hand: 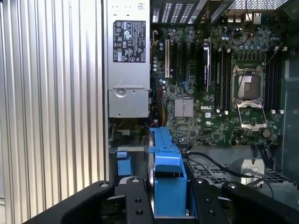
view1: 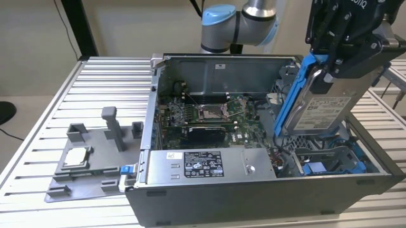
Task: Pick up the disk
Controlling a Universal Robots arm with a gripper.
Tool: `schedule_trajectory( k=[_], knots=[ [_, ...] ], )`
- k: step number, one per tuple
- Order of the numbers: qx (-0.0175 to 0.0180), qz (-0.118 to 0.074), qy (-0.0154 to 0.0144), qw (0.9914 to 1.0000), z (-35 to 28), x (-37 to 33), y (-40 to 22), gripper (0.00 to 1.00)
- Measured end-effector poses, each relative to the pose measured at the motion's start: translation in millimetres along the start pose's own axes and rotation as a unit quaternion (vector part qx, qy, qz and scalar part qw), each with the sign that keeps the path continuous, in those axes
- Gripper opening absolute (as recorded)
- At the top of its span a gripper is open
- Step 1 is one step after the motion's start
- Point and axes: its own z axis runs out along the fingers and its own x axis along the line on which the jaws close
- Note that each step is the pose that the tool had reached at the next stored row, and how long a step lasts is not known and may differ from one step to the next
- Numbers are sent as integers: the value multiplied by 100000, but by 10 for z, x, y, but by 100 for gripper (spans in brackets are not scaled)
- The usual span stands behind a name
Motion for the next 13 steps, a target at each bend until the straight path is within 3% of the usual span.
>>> schedule_trajectory(
  k=[5,13],
  knots=[
    [3,66,-3,100000,5,70,-51,0],
    [4,120,-8,100000,19,111,-229,0]
  ],
)
